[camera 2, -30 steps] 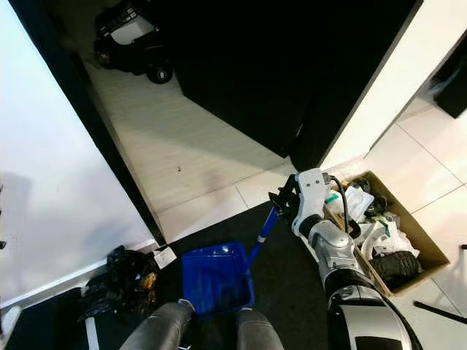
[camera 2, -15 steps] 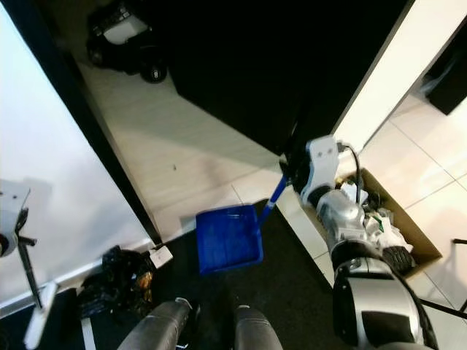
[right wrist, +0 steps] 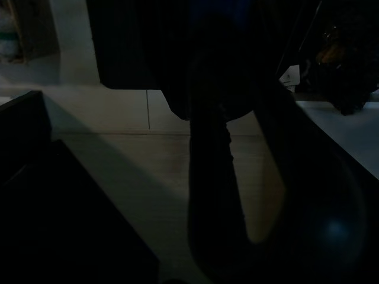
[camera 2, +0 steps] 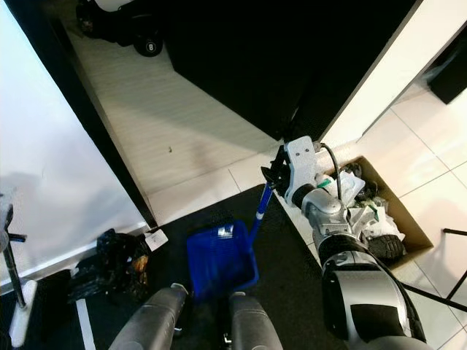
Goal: Sweep floor
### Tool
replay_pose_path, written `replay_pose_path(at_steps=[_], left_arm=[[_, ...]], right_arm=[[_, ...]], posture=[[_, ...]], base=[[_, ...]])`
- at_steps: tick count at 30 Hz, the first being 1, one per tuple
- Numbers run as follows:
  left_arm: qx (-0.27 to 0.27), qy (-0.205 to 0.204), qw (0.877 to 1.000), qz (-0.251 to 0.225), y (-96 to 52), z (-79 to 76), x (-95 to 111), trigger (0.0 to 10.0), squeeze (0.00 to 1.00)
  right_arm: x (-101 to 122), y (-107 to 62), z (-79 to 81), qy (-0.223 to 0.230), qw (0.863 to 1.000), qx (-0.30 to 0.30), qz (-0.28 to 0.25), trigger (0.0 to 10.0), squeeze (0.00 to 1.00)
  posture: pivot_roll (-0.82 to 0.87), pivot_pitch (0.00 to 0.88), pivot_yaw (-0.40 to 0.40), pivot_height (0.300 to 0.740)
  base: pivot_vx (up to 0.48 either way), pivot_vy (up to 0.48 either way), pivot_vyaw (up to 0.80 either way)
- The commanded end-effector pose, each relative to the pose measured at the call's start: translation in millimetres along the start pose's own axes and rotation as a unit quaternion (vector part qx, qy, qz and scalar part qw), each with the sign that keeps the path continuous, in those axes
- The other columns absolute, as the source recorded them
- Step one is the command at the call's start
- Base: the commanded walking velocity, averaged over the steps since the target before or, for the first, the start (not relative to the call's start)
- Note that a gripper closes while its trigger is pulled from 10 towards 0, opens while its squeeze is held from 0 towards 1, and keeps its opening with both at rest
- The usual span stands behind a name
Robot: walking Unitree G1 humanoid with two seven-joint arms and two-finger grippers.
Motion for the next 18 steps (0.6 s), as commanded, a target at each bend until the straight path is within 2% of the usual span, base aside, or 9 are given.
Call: replay_pose_path(at_steps=[1,5,7,13,15,18], left_arm=[[-0.008,-0.042,0.999,0.01,-2.3,-11.5,-8,10.0,0.0],[-0.012,-0.06,0.998,0.014,-5.7,-16.5,-13,10.0,0.0],[-0.025,-0.078,0.996,0.019,-6.5,-23.8,-16,10.0,0.0],[-0.021,-0.102,0.994,0.024,-6.9,-26.4,-20,10.0,0.0],[-0.023,-0.125,0.992,0.027,-8.1,-33.7,-21,10.0,0.0],[-0.027,-0.134,0.99,0.025,-8.2,-38.8,-20,10.0,0.0]], right_arm=[[0,-2.4,-6.0,0.015,1.0,-0.019,-0.008,10.0,0.0],[-10,-7.3,-8.8,0.041,0.999,-0.032,-0.008,10.0,0.0],[-16,-9.1,-6.5,0.073,0.997,-0.035,-0.014,10.0,0.0],[-21,-9.6,-3.4,0.084,0.996,-0.033,-0.013,10.0,0.0],[-29,-12.2,-2.9,0.105,0.994,-0.042,-0.011,10.0,0.0],[-36,-15.6,-4.5,0.129,0.99,-0.055,-0.012,10.0,0.0]], posture=[[0.08,0.177,-0.055,0.74],[0.09,0.153,-0.049,0.74],[0.1,0.126,-0.036,0.74],[0.1,0.106,-0.029,0.74],[0.1,0.09,-0.021,0.74],[0.1,0.087,-0.018,0.74]], base=[[0.0,0.0,0.0],[0.0,0.0,0.0],[0.0,0.0,0.0],[0.0,0.0,0.0],[0.0,0.0,0.0],[0.0,0.0,0.0]])
Point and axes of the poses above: a point about 5 cm out from each wrist's last joint towards the gripper, its own y axis pointing out of the wrist towards the gripper, its own x axis along the axis of the wrist's last joint, z = x × y, the point moved 5 cm from there along y, pointing out of the wrist towards the gripper, and after that the axes turned 9 degrees about y, right-handed, at the moved point
